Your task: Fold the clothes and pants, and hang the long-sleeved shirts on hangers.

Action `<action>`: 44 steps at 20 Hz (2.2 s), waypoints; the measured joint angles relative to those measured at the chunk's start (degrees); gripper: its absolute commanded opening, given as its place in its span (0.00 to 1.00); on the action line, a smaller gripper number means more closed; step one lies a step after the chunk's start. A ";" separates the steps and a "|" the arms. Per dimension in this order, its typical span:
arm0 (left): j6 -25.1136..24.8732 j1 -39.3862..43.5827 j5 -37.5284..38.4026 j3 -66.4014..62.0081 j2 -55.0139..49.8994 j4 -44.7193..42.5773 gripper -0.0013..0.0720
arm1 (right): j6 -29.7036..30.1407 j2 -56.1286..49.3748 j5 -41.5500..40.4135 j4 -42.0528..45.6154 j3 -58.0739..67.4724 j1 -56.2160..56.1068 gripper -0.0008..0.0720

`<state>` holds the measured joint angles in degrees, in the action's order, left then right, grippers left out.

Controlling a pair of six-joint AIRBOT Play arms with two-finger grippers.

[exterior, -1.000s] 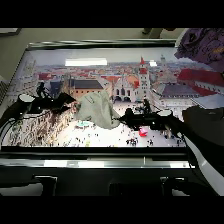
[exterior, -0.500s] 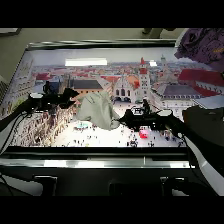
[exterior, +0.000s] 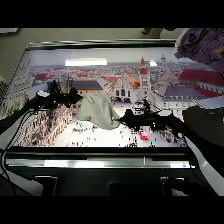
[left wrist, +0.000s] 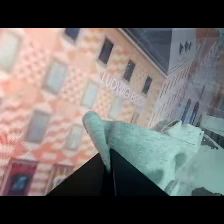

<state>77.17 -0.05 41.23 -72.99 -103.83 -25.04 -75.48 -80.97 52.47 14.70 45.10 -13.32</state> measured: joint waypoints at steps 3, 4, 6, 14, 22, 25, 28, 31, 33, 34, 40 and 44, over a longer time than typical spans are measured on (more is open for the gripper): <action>-0.31 -1.77 1.77 -3.74 2.19 -0.35 0.04 | 0.48 2.97 -1.73 0.83 0.37 0.24 0.06; -0.55 -2.45 2.27 -5.16 3.45 -0.92 0.04 | 0.48 4.55 -2.73 1.79 0.96 0.42 0.06; -0.83 -3.87 3.39 -8.46 7.06 -2.64 0.04 | -0.04 8.55 -5.25 5.60 3.30 0.72 0.06; -1.09 -7.67 5.73 -19.10 30.21 -10.54 0.04 | -5.92 24.06 -11.21 29.86 25.27 1.01 0.07; 7.56 -8.13 9.09 -20.72 51.12 -23.08 0.04 | -9.25 34.69 -11.65 40.94 38.47 1.01 0.07; 10.23 -8.11 12.35 -19.56 52.83 -26.93 0.04 | -13.86 34.36 -10.23 44.76 39.32 1.01 0.07; 11.19 -7.82 13.84 -15.47 51.23 -29.07 0.04 | -17.42 28.94 -8.46 46.53 39.65 0.98 0.07; 11.39 -7.15 14.10 -9.07 46.25 -30.58 0.04 | -20.13 18.88 -7.65 46.82 39.74 0.52 0.07; 11.39 -6.73 13.07 -4.48 41.57 -31.65 0.04 | -21.29 9.64 -7.89 44.72 39.76 0.17 0.07; 11.39 -6.62 11.87 -2.51 39.06 -31.71 0.04 | -21.77 5.07 -8.33 42.71 39.76 0.07 0.07; 11.39 -6.32 6.82 3.54 23.02 -32.13 0.04 | -22.73 -18.38 -9.62 23.45 39.76 -0.15 0.15; 11.50 -6.32 5.95 4.31 16.94 -32.09 0.04 | -22.73 -23.82 -10.03 16.26 39.78 -0.07 0.34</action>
<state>88.66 -6.37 47.18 -68.69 -86.89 -57.12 -98.21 -104.79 42.44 30.96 84.88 -13.39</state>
